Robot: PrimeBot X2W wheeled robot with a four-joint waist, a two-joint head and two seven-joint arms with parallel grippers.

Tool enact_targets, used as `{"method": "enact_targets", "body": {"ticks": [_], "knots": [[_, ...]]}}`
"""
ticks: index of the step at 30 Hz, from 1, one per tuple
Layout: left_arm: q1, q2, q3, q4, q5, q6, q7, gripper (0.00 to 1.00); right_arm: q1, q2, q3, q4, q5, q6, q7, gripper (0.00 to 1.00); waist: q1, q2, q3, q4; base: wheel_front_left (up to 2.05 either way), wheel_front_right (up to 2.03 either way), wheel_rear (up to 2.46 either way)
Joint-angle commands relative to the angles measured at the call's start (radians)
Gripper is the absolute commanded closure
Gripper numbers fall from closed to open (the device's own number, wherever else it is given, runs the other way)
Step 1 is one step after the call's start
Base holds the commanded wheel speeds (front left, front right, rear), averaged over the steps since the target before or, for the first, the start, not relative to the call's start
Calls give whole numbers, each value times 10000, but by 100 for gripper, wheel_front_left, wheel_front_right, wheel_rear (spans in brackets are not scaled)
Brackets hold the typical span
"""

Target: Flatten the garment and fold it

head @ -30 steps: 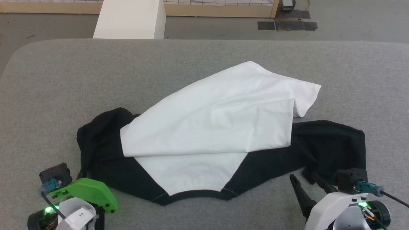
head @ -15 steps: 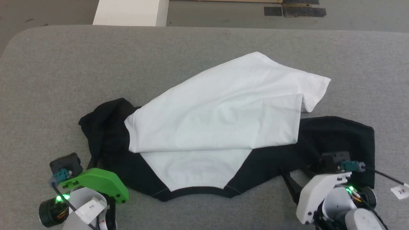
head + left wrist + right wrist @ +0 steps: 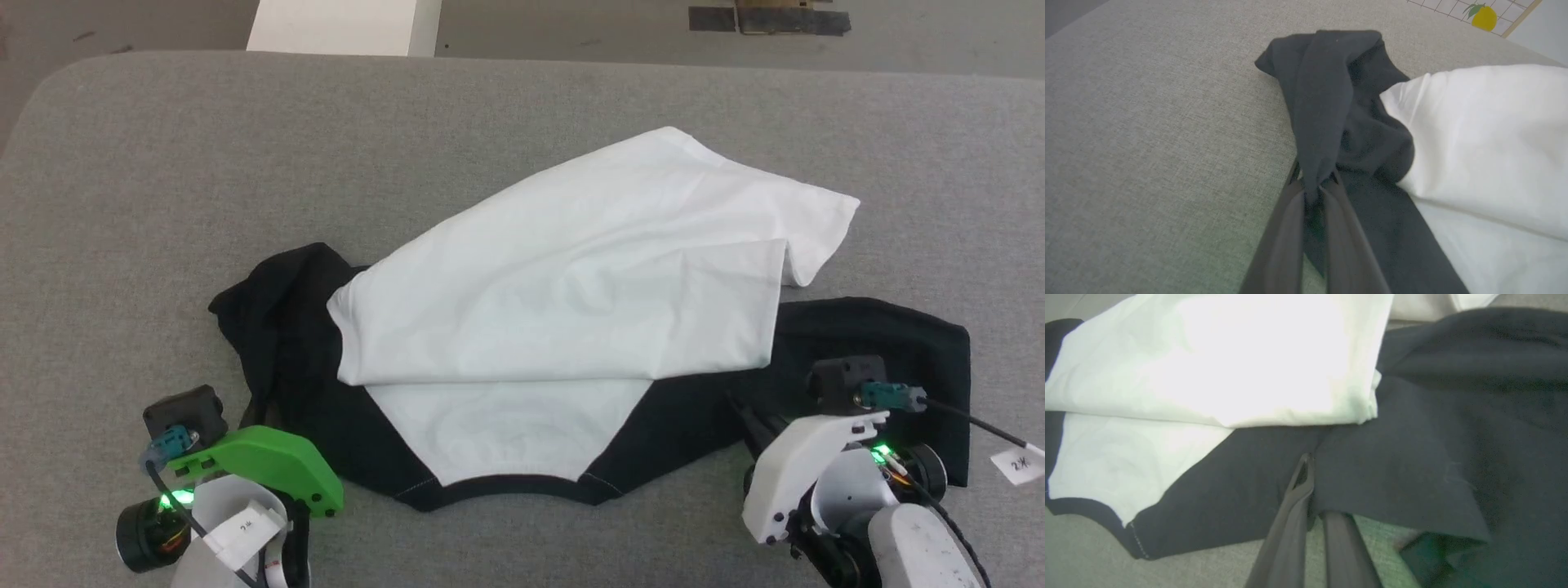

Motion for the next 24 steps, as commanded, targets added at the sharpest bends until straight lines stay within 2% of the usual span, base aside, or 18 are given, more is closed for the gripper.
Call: {"method": "enact_targets", "body": {"ticks": [1, 4, 8, 11, 15, 20, 24], "knots": [[-68, -47, -11, -83, -193, -101, -38, 100, 203, 24, 2, -263, 145, -11, -169, 100, 0, 0, -156, -31, 0, 0, 0], [6, -51, 15, -411, -425, -283, -48, 100, 442, 24, -150, -1015, 173, -11, -253, 100, 0, 0, -386, -111, 0, 0, 0], [-84, -228, 181, -1364, -1333, -770, -54, 100, 591, 24, -608, -2466, -178, -11, -115, 100, 0, 0, -623, -226, 0, 0, 0], [-367, -217, 188, -2177, -1952, -1181, 291, 100, 453, 24, -885, -3641, -529, -11, 279, 100, 0, 0, -714, -335, 0, 0, 0], [-1104, 6, 173, -3143, -2521, -1492, 1028, 100, -244, 20, -994, -4727, -993, -11, 929, 100, 0, 0, -672, -515, 0, 0, 0], [-2669, 103, 70, -3729, -3338, -1670, 2088, 100, -1838, -555, -1007, -4969, -1025, -11, 1828, 100, 0, 0, -261, -681, 0, 0, 0], [-4544, 107, 289, -3422, -3883, -1510, 2610, 100, -3707, -1295, -1020, -4376, -792, -11, 2361, 100, 0, 0, 425, -809, 0, 0, 0]]}}
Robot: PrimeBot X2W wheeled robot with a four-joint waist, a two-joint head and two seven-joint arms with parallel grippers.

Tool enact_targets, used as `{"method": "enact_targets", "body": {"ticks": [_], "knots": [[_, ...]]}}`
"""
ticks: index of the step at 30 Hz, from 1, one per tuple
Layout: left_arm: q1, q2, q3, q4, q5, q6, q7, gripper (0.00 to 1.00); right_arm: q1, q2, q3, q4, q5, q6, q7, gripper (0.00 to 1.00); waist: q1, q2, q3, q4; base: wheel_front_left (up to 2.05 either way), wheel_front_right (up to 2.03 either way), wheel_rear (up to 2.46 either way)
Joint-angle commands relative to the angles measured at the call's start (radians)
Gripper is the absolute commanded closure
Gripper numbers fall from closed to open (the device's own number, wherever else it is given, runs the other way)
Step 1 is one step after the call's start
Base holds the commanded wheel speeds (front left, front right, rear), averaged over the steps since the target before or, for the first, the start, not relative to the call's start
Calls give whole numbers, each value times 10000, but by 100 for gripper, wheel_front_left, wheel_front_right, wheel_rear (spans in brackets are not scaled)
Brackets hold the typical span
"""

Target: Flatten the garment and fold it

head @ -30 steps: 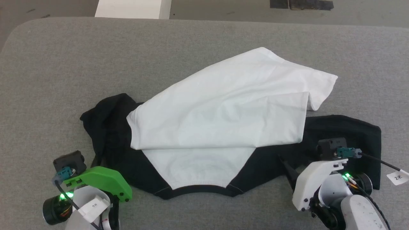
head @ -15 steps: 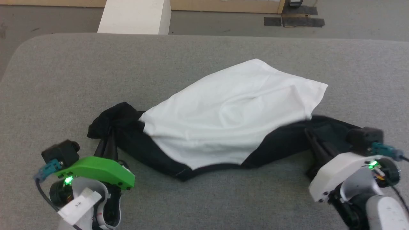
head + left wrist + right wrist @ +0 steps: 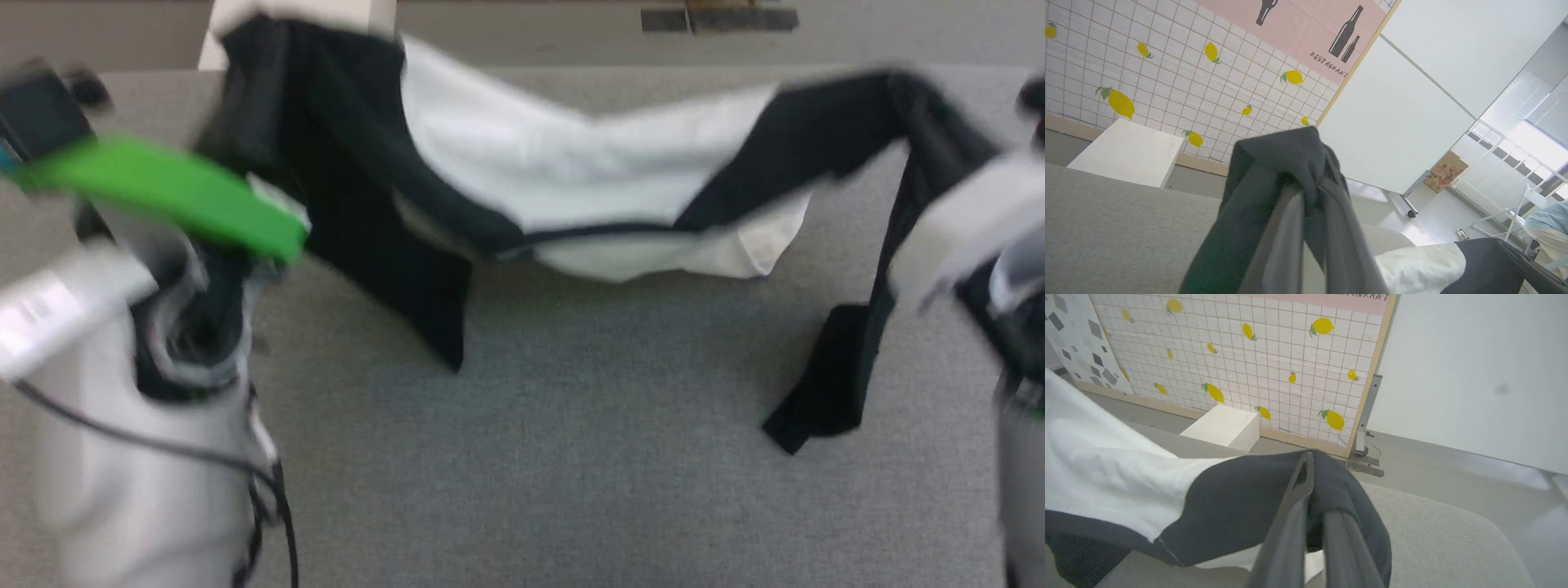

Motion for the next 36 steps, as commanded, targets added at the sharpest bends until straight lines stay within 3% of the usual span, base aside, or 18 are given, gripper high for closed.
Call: {"method": "enact_targets", "body": {"ticks": [1, 4, 8, 16, 22, 28, 36], "knots": [[-845, 27, 188, 231, -296, 126, 99, 100, -803, -222, 24, 326, 135, -11, 104, 100, 0, 0, 724, -190, 0, 0, 0], [-2471, -105, 610, 882, -835, 471, 225, 100, -2502, -779, 138, 1201, 233, -11, 198, 100, 0, 0, 1366, -314, 0, 0, 0], [-4725, 218, 858, 1981, -618, 786, 84, 100, -4875, -1337, 454, 2582, 22, -11, 45, 100, 0, 0, 2289, -549, 0, 0, 0], [-8379, 540, 1203, 3911, 90, 1306, -1191, 100, -8900, -1437, 658, 4761, -551, -11, -1324, 100, 0, 0, 3675, -938, 0, 0, 0], [-9752, 555, 1594, 4432, 152, 1272, -2399, 100, -10686, -1233, 194, 5679, -1136, -11, -2785, 100, 0, 0, 4156, -977, 0, 0, 0], [-9439, 597, 1501, 5220, 263, 946, -2818, 100, -10735, -1165, 130, 6741, -1078, -11, -3470, 100, 0, 0, 4336, -840, 0, 0, 0], [-7181, 975, 882, 6458, 665, 396, -2328, 100, -8556, -1089, 813, 7766, -167, -11, -3883, 100, 0, 0, 4104, -724, 0, 0, 0]]}}
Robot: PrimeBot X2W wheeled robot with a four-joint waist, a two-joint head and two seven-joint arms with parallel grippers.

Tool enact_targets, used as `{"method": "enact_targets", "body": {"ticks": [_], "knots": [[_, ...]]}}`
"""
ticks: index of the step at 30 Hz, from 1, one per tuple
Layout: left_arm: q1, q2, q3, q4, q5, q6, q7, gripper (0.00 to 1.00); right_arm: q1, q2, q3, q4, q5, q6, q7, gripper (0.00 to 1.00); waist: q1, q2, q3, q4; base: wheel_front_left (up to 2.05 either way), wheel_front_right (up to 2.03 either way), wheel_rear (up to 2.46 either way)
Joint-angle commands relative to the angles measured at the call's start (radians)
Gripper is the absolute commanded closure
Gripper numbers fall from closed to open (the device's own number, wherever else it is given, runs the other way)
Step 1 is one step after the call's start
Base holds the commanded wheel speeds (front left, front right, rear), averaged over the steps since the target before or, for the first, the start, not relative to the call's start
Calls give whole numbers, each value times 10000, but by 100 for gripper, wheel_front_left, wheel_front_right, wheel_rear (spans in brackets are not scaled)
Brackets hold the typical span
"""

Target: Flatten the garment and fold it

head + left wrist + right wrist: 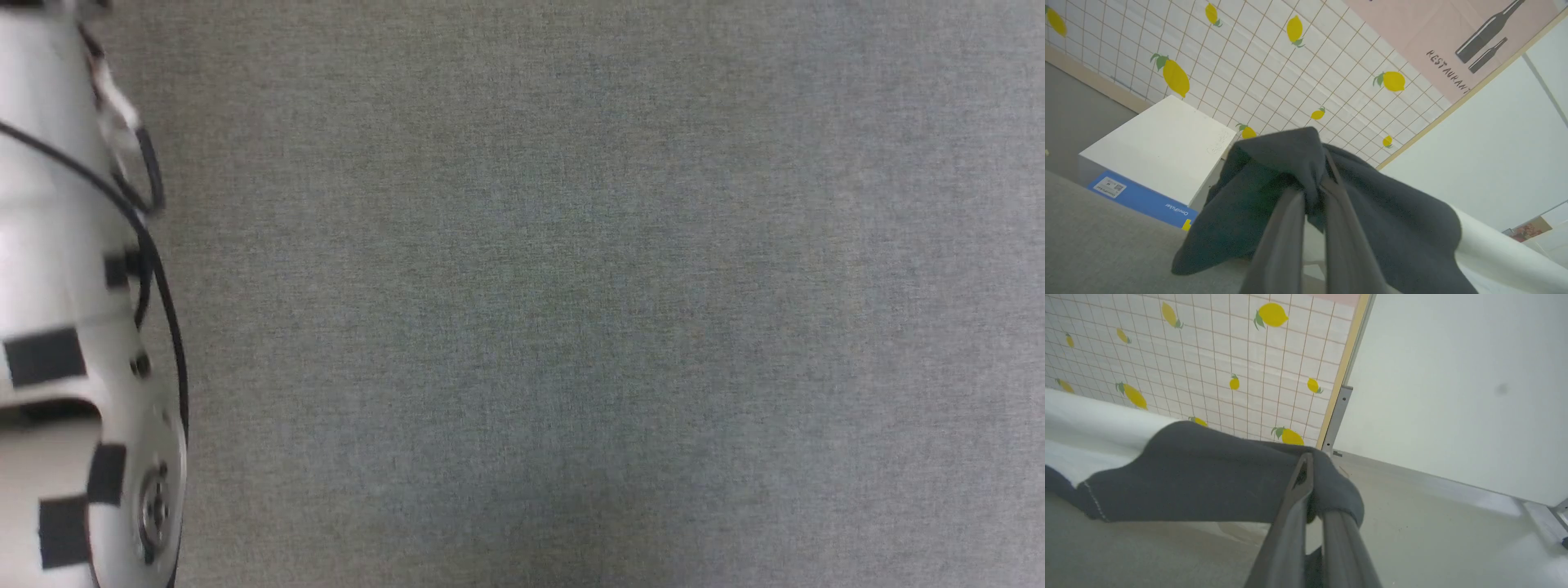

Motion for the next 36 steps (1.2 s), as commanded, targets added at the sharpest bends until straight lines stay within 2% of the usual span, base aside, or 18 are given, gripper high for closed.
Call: {"method": "enact_targets", "body": {"ticks": [1, 7, 11, 14, 18, 23, 29, 36], "knots": [[416, 257, -59, 105, 215, -103, 89, 100, 443, -54, 99, 71, 208, -23, -60, 100, -1, 0, -193, 52, 0, 0, 0], [2658, 668, -729, 389, 583, -489, 919, 100, 2766, -241, 935, -101, 1429, -23, 123, 100, -1, 0, -1066, 229, 0, 0, 0], [4397, 681, -817, 15, 377, -637, 1340, 100, 4553, -383, 1271, -980, 2499, -23, 419, 100, -1, 0, -1809, 315, 0, 0, 0], [5775, 565, -670, -536, -66, -694, 1689, 100, 5937, -647, 1156, -1887, 2952, -23, 759, 100, -1, 0, -2272, 346, 0, 0, 0], [7636, 517, -617, -1548, -286, -542, 2064, 100, 7730, -684, 538, -3137, 2977, -23, 1188, 100, -1, 0, -2833, 386, 0, 0, 0], [9521, 447, -554, -2843, -417, -249, 2347, 100, 9726, -156, -543, -4582, 2614, -23, 1625, 100, -1, 0, -3472, 485, 0, 0, 0], [11423, 303, -376, -4634, -541, 265, 2588, 100, 11951, 967, -1810, -6523, 2135, -23, 2501, 100, -1, 0, -4154, 628, 0, 0, 0], [13061, 343, -587, -5943, -444, 628, 3152, 100, 14064, 1890, -2896, -8013, 1667, -23, 3787, 100, -1, 0, -4447, 764, 0, 0, 0]]}}
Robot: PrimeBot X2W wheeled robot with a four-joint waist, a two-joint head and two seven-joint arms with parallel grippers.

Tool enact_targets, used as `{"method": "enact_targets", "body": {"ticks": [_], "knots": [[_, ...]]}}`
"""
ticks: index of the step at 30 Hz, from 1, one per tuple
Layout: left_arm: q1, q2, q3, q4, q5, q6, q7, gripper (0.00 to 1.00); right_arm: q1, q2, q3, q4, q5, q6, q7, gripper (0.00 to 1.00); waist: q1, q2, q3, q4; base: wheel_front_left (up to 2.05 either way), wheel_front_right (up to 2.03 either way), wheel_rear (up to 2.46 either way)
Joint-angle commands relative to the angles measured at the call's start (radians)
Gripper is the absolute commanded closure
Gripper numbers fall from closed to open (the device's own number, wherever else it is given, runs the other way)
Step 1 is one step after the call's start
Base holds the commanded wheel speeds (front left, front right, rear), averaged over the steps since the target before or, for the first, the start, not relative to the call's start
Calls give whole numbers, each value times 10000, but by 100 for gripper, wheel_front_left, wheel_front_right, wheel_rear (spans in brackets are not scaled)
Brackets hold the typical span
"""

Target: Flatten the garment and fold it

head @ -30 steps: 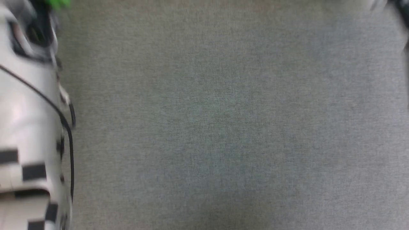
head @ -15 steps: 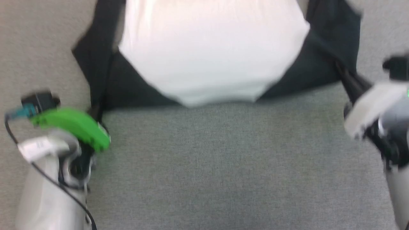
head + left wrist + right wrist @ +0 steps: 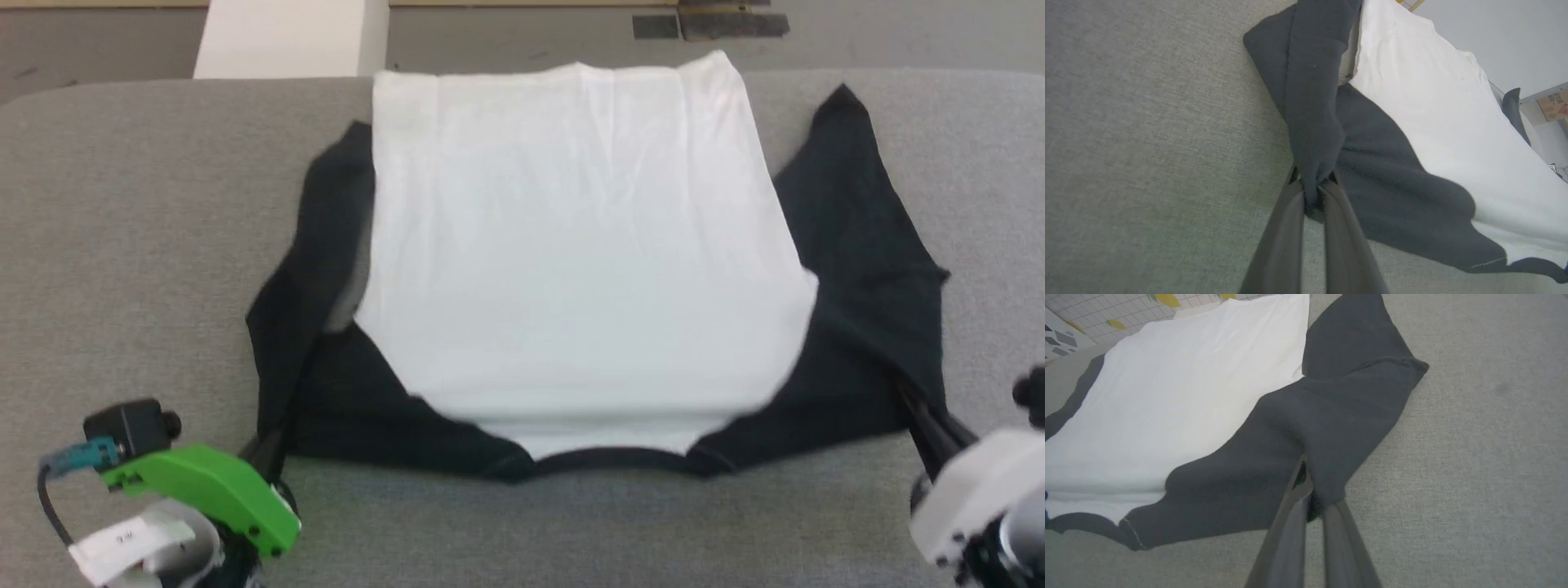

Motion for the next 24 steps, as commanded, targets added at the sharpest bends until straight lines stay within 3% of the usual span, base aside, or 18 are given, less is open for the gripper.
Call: {"method": "enact_targets", "body": {"ticks": [1, 9, 17, 18, 19, 20, 21, 24], "knots": [[370, 121, 86, -142, 19, 190, 59, 100, 347, 91, -293, -175, -174, -23, 195, 100, 2, 0, -128, 96, 0, 0, 0], [1504, -69, -71, -55, -134, 371, 313, 100, 1426, 403, -728, 646, -416, -23, 982, 100, 2, 0, -173, 70, 0, 0, 0], [1140, -476, -367, 1358, -48, -29, -499, 100, 1148, 416, -117, 2593, -137, -23, 42, 100, 2, 0, -173, 60, 0, 0, 0], [1081, -532, -378, 1480, -34, -62, -629, 84, 1112, 416, -54, 2712, -134, -23, -51, 96, 2, 0, -185, 52, 0, 0, 0], [1022, -589, -432, 1612, -17, -121, -731, 17, 1065, 417, 26, 2788, -158, -23, -200, 57, 2, 0, -201, 44, 0, 0, 0], [984, -639, -471, 1703, -18, -150, -785, 0, 1038, 417, 72, 2822, -166, -23, -320, 22, 2, 0, -218, 40, 0, 0, 0], [945, -690, -516, 1797, -26, -190, -834, 0, 1027, 417, 64, 2877, -126, -23, -407, 0, 2, 0, -249, 38, 0, 0, 0], [913, -776, -555, 1953, -53, -227, -938, 0, 1085, 417, -92, 2808, -257, -23, -662, 0, 2, 0, -374, 68, 0, 0, 0]]}}
